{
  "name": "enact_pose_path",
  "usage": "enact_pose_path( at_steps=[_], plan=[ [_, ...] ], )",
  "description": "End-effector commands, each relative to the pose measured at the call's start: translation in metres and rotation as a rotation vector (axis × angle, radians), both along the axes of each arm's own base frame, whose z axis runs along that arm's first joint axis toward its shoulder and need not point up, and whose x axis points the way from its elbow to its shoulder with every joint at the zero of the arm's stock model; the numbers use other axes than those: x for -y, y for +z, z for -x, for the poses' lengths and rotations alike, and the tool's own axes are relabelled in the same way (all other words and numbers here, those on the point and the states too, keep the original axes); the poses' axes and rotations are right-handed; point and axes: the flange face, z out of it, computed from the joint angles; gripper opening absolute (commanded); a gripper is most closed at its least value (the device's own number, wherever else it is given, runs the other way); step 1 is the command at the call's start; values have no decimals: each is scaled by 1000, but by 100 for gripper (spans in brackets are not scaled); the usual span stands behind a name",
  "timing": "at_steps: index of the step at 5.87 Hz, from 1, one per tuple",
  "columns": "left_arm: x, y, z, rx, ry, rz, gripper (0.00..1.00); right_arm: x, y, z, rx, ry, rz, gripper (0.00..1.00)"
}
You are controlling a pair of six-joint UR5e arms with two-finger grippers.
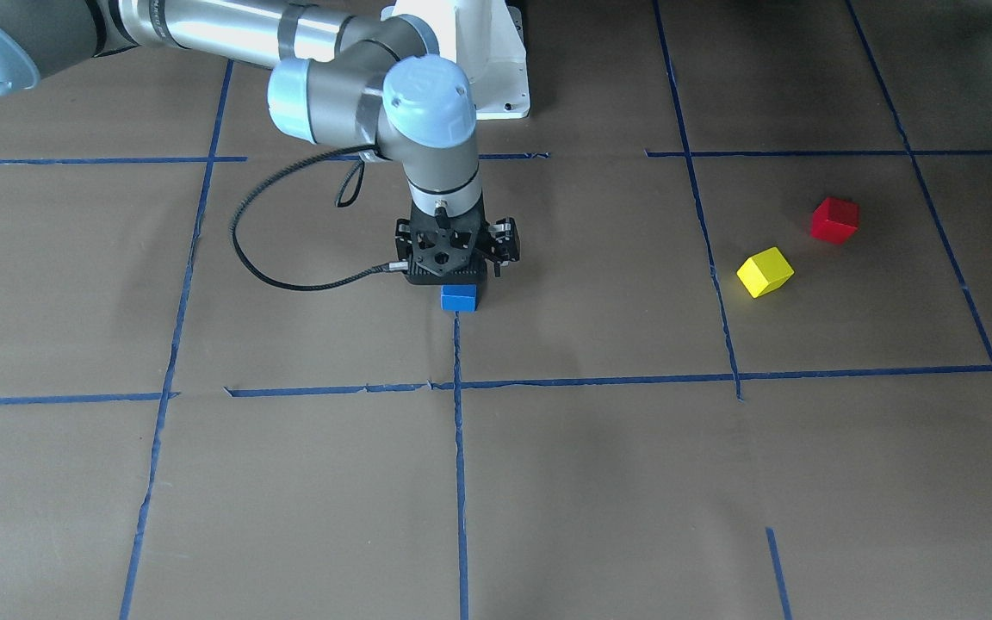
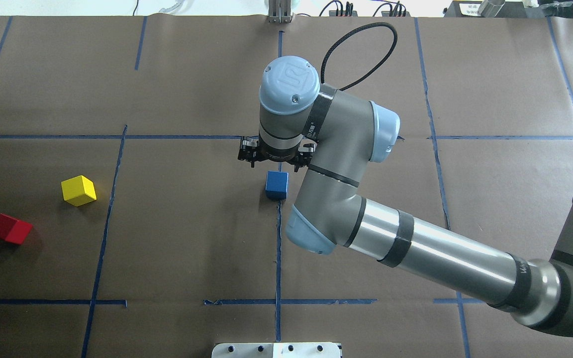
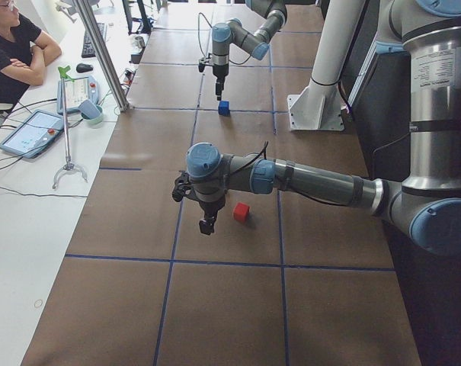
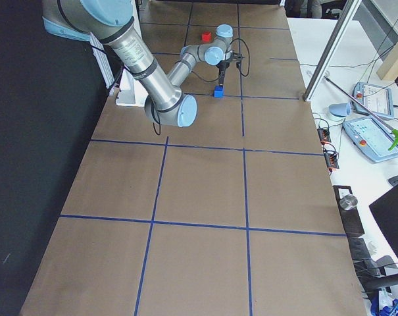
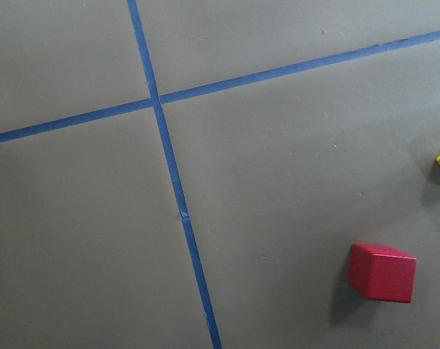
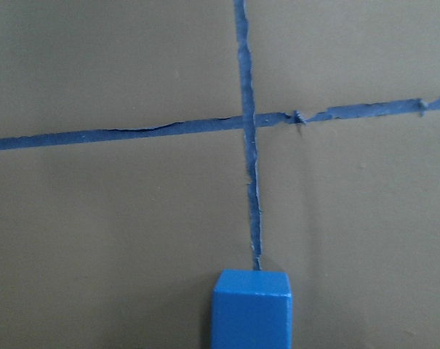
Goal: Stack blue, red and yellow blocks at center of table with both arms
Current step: 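Grasp the red cube with the left gripper while the right gripper withdraws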
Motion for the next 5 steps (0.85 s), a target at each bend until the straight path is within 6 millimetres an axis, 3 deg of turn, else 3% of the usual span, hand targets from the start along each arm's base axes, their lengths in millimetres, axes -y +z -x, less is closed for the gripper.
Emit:
enact_pose_path(
  at_steps=[1,2,3,5],
  plan=[
    [-7,-20,-104,-19,75,-76,100,-2,32,-77,19,26,-27,100],
    [-22,-23,-152,-16,121,-45,100,9,46,-88,-6,-15,-93,100],
    [-52,6,-156,48,134,-107,100,12,60,-93,-21,-15,-93,100],
    [-73,28,-171,47,93,-62,100,12,60,-93,-21,-16,-95,100]
  ],
)
